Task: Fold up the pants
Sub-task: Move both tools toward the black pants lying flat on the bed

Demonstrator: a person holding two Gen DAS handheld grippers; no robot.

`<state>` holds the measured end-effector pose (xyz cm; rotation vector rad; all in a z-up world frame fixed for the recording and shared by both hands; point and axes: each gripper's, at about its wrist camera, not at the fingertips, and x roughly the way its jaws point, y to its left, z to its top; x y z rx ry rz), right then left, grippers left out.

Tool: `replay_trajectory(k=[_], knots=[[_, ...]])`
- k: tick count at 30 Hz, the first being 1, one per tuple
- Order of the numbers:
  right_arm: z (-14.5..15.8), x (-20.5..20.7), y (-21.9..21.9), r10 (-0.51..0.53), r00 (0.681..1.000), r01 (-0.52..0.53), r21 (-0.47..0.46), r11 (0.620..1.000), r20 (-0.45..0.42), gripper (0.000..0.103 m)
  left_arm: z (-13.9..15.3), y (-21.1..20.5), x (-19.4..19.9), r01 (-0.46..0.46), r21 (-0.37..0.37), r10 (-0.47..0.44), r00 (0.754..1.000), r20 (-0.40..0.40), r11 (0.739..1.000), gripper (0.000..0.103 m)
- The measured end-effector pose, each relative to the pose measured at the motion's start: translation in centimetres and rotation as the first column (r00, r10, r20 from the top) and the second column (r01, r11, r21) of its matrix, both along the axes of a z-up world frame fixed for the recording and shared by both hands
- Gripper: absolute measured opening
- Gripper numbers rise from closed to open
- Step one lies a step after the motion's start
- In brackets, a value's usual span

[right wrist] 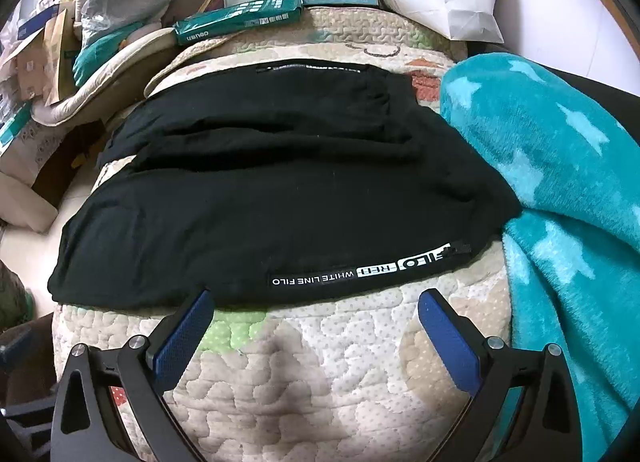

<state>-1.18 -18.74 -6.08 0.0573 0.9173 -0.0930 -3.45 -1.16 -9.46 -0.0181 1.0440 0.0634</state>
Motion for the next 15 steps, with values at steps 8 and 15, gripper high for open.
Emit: replay_trajectory(k=[8, 15], knots=[[-0.4, 0.2, -0.1, -0.008, 1.000, 0.008, -0.002, 1.000, -0.020, 0.103, -2.9, -0.5, -0.3, 0.026, -0.003, -0.027, 0.999, -0.047, 1.000, 0.095], [-0.3, 0.3, 0.0, -0.006, 1.000, 0.005, -0.015, 1.000, -0.020, 0.103, -2.8, -0.3, -0.8, 0.014, -0.038, -0.017, 0.998, -0.061, 0.999, 0.098]])
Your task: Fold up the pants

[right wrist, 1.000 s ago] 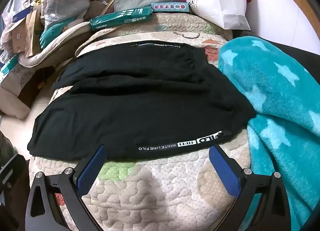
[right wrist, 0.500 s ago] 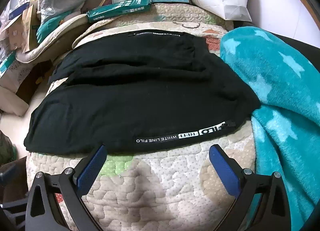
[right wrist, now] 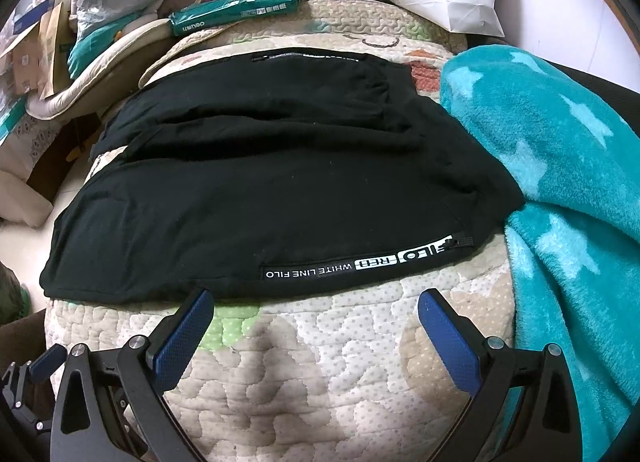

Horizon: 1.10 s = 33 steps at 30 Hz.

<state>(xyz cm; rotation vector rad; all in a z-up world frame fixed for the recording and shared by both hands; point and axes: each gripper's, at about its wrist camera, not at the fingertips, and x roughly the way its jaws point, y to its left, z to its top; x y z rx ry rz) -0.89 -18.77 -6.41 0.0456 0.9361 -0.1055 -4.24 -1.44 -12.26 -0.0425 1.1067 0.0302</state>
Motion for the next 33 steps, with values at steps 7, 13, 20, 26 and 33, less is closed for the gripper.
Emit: replay_trajectory(k=[7, 13, 20, 26, 33], knots=[[2.1, -1.2, -1.0, -0.025, 0.995, 0.032, -0.072, 0.997, 0.093, 0.103, 0.3, 0.6, 0.8, 0.034, 0.001, -0.034, 0.999, -0.018, 0.999, 0.103], [2.8, -1.4, -1.6, -0.011, 0.990, 0.028, -0.119, 0.993, 0.140, 0.103, 2.0, 1.0, 3.0, 0.097, -0.045, -0.100, 0.993, -0.059, 0.994, 0.085], [4.6, 0.0, -1.1, 0.063, 0.991, -0.047, -0.130, 0.990, 0.117, 0.103, 7.1, 3.4, 5.7, 0.099, -0.081, -0.091, 0.990, 0.107, 0.992, 0.082], [10.7, 0.8, -1.6, 0.112, 0.956, -0.057, -0.203, 0.977, 0.270, 0.103, 13.2, 5.1, 8.3, 0.039, -0.015, -0.031, 0.931, 0.363, 0.999, 0.082], [12.2, 9.8, -2.4, 0.292, 0.947, -0.254, -0.244, 0.936, 0.135, 0.103, 18.1, 8.7, 12.5, 0.087, -0.082, -0.039, 0.881, 0.471, 0.993, 0.099]])
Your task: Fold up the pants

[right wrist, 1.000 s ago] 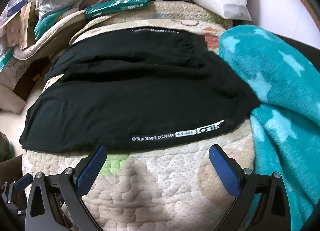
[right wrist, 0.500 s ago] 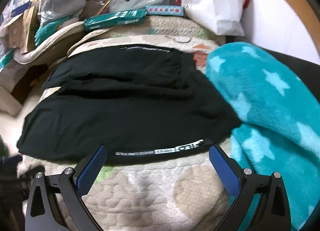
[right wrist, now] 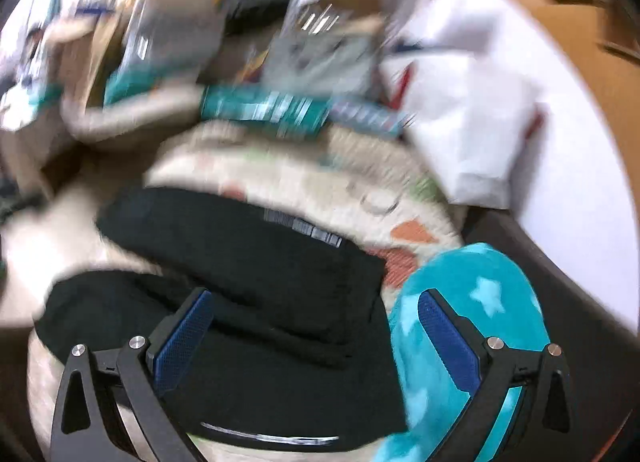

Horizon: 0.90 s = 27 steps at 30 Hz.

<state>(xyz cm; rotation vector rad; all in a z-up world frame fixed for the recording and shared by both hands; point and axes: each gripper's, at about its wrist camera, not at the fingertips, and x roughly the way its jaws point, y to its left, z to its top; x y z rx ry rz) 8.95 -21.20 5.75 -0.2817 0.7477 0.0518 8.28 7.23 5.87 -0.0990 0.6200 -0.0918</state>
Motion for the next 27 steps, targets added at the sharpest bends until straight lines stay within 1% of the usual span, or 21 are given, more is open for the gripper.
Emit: replay_trajectory(k=[1, 2, 3, 4, 5, 6, 7, 8, 9, 10, 11, 13, 14, 17, 21, 22, 23, 25, 26, 27], knots=[[-0.5, 1.5, -0.3, 0.008, 1.000, -0.008, -0.004, 1.000, -0.021, 0.103, -0.2, 0.7, 1.0, -0.001, 0.016, 0.002, 1.000, -0.021, 1.000, 0.099], [-1.2, 2.8, -0.4, 0.010, 0.999, -0.011, -0.015, 1.000, -0.047, 0.103, -0.8, 1.2, 2.2, -0.013, 0.069, 0.016, 0.998, -0.054, 0.998, 0.099], [-2.0, 4.7, -0.6, 0.021, 0.995, -0.021, -0.004, 1.000, -0.093, 0.102, -1.4, 1.6, 3.4, -0.014, 0.114, 0.023, 0.997, -0.080, 0.993, 0.099], [-2.5, 5.6, -0.8, 0.030, 0.993, -0.028, 0.018, 0.999, -0.118, 0.098, -2.3, 2.0, 4.9, -0.004, 0.157, 0.021, 0.994, -0.111, 0.988, 0.099], [-3.1, 6.9, -1.1, 0.045, 0.988, -0.037, 0.057, 0.998, -0.150, 0.097, -3.3, 2.5, 6.2, 0.012, 0.181, 0.014, 0.989, -0.144, 0.983, 0.099], [-3.6, 7.9, -1.3, 0.057, 0.984, -0.043, 0.084, 0.996, -0.167, 0.095, -4.4, 3.0, 7.4, 0.030, 0.188, 0.005, 0.983, -0.182, 0.982, 0.098], [-4.1, 9.0, -1.4, 0.076, 0.980, -0.056, 0.112, 0.992, -0.185, 0.093, -5.8, 3.6, 9.3, 0.060, 0.178, -0.016, 0.971, -0.237, 0.982, 0.095], [-4.7, 10.1, -1.3, 0.096, 0.976, -0.072, 0.129, 0.989, -0.197, 0.093, -6.8, 4.0, 10.8, 0.079, 0.162, -0.032, 0.960, -0.279, 0.984, 0.086], [-5.1, 11.3, -1.3, 0.116, 0.971, -0.089, 0.132, 0.987, -0.209, 0.091, -7.9, 4.2, 12.0, 0.086, 0.148, -0.036, 0.950, -0.310, 0.985, 0.081], [-5.4, 12.5, -1.1, 0.137, 0.966, -0.110, 0.132, 0.985, -0.218, 0.090, -8.6, 4.5, 13.3, 0.089, 0.130, -0.040, 0.940, -0.338, 0.987, 0.074], [-5.7, 13.7, -1.0, 0.160, 0.962, -0.133, 0.134, 0.982, -0.223, 0.089, -9.4, 4.9, 15.0, 0.093, 0.098, -0.052, 0.930, -0.363, 0.991, 0.069], [-6.2, 15.7, -0.8, 0.189, 0.955, -0.160, 0.141, 0.977, -0.228, 0.088, -10.5, 5.3, 18.2, 0.085, 0.060, -0.056, 0.925, -0.376, 0.995, 0.068], [-6.4, 16.8, -0.8, 0.201, 0.951, -0.170, 0.145, 0.975, -0.234, 0.088, -10.7, 5.3, 19.4, 0.085, 0.059, -0.057, 0.927, -0.371, 0.995, 0.068], [-7.2, 19.9, -0.5, 0.223, 0.942, -0.190, 0.148, 0.971, -0.252, 0.088, -11.4, 4.7, 23.1, 0.114, 0.088, -0.076, 0.931, -0.356, 0.990, 0.068], [-8.7, 23.4, -0.3, 0.252, 0.925, -0.210, 0.171, 0.963, -0.285, 0.088, -12.0, 3.4, 27.3, 0.201, 0.093, -0.155, 0.919, -0.362, 0.975, 0.068], [-9.2, 24.2, -0.2, 0.263, 0.918, -0.218, 0.177, 0.960, -0.297, 0.088, -12.1, 3.0, 28.1, 0.232, 0.089, -0.185, 0.912, -0.366, 0.969, 0.068], [-9.7, 24.9, 0.0, 0.278, 0.909, -0.228, 0.185, 0.956, -0.312, 0.088, -12.4, 2.6, 28.9, 0.270, 0.083, -0.220, 0.899, -0.379, 0.959, 0.068], [-10.7, 25.9, 0.4, 0.300, 0.892, -0.247, 0.190, 0.950, -0.337, 0.088, -13.3, 1.9, 30.2, 0.323, 0.084, -0.263, 0.876, -0.404, 0.943, 0.068], [-11.1, 26.2, 0.7, 0.309, 0.886, -0.257, 0.190, 0.948, -0.346, 0.088, -13.7, 1.6, 30.7, 0.348, 0.091, -0.282, 0.865, -0.415, 0.933, 0.070], [-11.5, 26.5, 0.9, 0.322, 0.876, -0.270, 0.190, 0.944, -0.358, 0.088, -13.9, 1.5, 31.0, 0.367, 0.094, -0.299, 0.861, -0.412, 0.926, 0.072]])
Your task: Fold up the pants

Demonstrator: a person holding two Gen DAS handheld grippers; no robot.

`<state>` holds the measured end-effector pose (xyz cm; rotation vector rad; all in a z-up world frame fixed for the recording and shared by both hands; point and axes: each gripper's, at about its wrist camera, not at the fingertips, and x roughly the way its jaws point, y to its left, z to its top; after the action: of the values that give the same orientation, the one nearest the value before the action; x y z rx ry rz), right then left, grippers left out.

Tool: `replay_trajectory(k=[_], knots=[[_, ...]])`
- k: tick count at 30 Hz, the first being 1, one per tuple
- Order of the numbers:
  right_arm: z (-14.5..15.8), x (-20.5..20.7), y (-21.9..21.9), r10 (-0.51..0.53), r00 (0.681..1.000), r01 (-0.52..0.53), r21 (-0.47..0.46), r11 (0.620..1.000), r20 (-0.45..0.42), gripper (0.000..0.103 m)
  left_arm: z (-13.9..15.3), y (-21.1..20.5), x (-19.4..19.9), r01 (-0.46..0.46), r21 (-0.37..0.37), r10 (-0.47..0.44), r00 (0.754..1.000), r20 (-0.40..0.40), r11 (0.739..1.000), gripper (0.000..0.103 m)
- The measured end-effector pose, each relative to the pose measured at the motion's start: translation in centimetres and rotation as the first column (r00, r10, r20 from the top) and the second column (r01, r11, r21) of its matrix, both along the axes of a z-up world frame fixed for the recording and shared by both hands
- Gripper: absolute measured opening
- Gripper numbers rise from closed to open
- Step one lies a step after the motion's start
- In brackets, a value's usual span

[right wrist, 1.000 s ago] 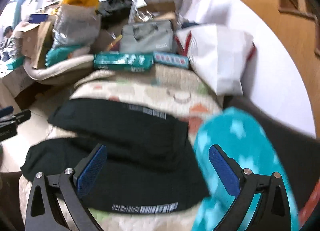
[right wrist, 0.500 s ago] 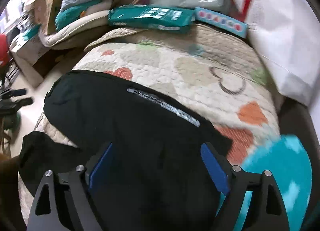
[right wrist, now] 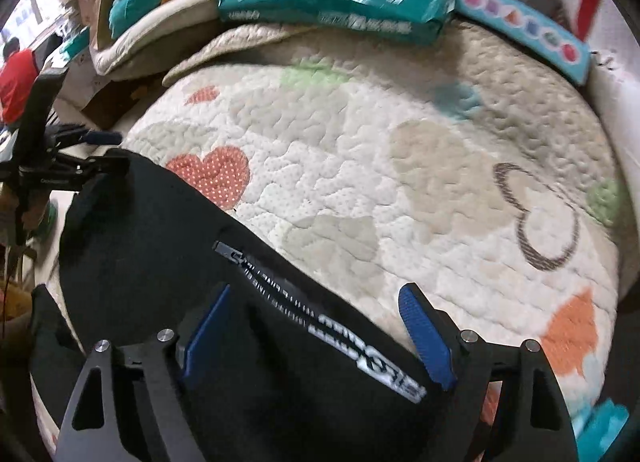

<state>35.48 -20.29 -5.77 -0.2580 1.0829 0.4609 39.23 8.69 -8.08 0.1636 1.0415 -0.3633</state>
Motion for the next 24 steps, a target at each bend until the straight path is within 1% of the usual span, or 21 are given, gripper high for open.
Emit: replay_trajectory(k=[2, 5, 7, 8, 9, 10, 11, 12, 13, 14, 16, 17, 20, 21, 24], knots=[[-1.1, 0.6, 0.6, 0.027, 0.999, -0.028, -0.030, 0.999, -0.022, 0.088, -0.2, 0.3, 0.5, 0.027, 0.003, -0.027, 1.000, 0.007, 1.000, 0.085], [-2.3, 1.0, 1.4, 0.061, 0.997, -0.063, -0.062, 0.996, -0.040, 0.087, -0.5, 0.8, 1.1, 0.045, -0.019, -0.045, 0.999, -0.015, 0.999, 0.087], [-2.5, 1.1, 1.7, 0.064, 0.997, -0.066, -0.046, 0.997, -0.044, 0.087, -0.6, 0.7, 0.8, 0.041, -0.021, -0.041, 0.999, -0.010, 0.999, 0.086], [-2.4, 1.1, 1.8, 0.062, 0.997, -0.063, -0.039, 0.997, -0.042, 0.086, -0.6, 0.6, 0.5, 0.045, -0.028, -0.046, 0.999, -0.005, 0.999, 0.076], [-2.4, 1.0, 1.8, 0.062, 0.997, -0.064, -0.033, 0.997, -0.040, 0.081, -0.5, 0.5, 0.2, 0.053, -0.040, -0.053, 0.999, 0.001, 0.998, 0.070], [-2.3, 0.8, 1.8, 0.063, 0.997, -0.065, -0.028, 0.998, -0.036, 0.073, -0.3, 0.4, -0.1, 0.062, -0.045, -0.062, 0.998, 0.008, 0.997, 0.053], [-2.1, 0.6, 1.8, 0.066, 0.997, -0.066, -0.018, 0.998, -0.035, 0.066, 0.0, 0.1, -0.6, 0.076, -0.044, -0.076, 0.997, 0.019, 0.996, 0.042], [-1.9, 0.5, 1.7, 0.061, 0.998, -0.061, -0.012, 0.998, -0.034, 0.059, 0.2, -0.2, -0.9, 0.084, -0.033, -0.083, 0.996, 0.028, 0.996, 0.027], [-1.6, 0.3, 1.5, 0.055, 0.998, -0.055, -0.007, 0.998, -0.030, 0.051, 0.4, -0.4, -1.3, 0.099, -0.035, -0.099, 0.995, 0.023, 0.994, 0.008], [-1.4, 0.1, 1.4, 0.048, 0.998, -0.048, 0.000, 0.999, -0.030, 0.048, 0.6, -0.6, -1.7, 0.099, -0.024, -0.098, 0.995, 0.028, 0.995, 0.007], [-0.6, -0.3, 1.0, 0.021, 1.000, -0.021, 0.002, 1.000, -0.013, 0.028, 0.9, -1.2, -2.6, 0.097, 0.014, -0.098, 0.994, 0.052, 0.995, 0.006], [-0.2, -0.5, 0.9, 0.007, 1.000, -0.007, -0.004, 1.000, 0.000, 0.023, 1.0, -1.5, -3.1, 0.094, 0.032, -0.096, 0.993, 0.065, 0.995, 0.006], [1.0, -1.6, 0.8, -0.016, 1.000, 0.016, 0.005, 1.000, 0.011, 0.014, 1.5, -1.8, -4.5, 0.073, 0.049, -0.077, 0.993, 0.089, 0.996, 0.006], [1.3, -2.1, 1.0, -0.011, 1.000, 0.011, 0.014, 1.000, 0.001, 0.008, 1.7, -1.8, -4.8, 0.066, 0.046, -0.070, 0.993, 0.095, 0.997, 0.006], [2.0, -4.0, 1.9, 0.007, 1.000, -0.007, -0.009, 1.000, 0.016, 0.006, 2.6, -1.3, -6.6, 0.047, 0.034, -0.050, 0.992, 0.116, 0.998, 0.006]])
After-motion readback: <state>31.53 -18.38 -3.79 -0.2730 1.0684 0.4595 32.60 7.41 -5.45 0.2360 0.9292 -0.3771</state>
